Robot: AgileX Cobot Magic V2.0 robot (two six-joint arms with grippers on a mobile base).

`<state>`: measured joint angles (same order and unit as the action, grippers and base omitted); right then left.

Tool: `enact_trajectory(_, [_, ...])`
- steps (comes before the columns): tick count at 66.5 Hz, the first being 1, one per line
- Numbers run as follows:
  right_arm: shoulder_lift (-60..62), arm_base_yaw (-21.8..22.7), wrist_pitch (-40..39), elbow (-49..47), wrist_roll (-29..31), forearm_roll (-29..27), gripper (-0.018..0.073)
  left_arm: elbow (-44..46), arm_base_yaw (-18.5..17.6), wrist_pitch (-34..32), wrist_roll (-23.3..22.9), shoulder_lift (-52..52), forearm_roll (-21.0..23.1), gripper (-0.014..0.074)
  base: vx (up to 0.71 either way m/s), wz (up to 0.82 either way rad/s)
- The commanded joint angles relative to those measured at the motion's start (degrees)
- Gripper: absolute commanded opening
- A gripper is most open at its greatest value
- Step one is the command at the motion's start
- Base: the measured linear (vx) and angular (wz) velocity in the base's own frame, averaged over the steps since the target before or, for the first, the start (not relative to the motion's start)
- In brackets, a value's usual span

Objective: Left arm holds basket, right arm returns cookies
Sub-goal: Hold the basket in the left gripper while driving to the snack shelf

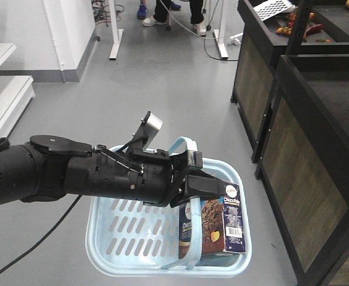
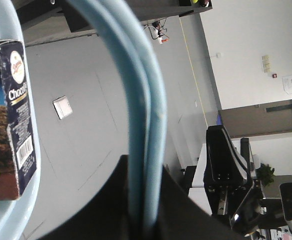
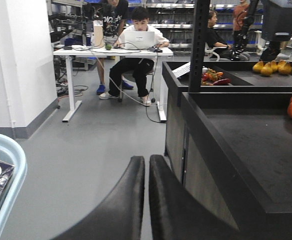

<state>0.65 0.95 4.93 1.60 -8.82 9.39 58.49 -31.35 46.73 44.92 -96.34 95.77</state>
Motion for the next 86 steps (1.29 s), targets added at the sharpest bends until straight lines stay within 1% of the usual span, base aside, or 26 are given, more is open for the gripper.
enact_trajectory(1, [0.7,0.2,-4.2,1.0,0.0,0.6,-0.0006,1.7,-0.1,3.1,0.4,3.0,6.2,-0.0003,0.19,-0.19])
enact_trajectory(24, [0.7,0.2,-4.2,1.0,0.0,0.6,-0.0006,1.7,-0.1,3.1,0.4,3.0,6.2,-0.0003,0.26,-0.03])
enact_trajectory(86, [0.7,0.2,-4.2,1.0,0.0,0.6,-0.0006,1.7,-0.1,3.1,0.4,3.0,6.2,-0.0003,0.35,0.05])
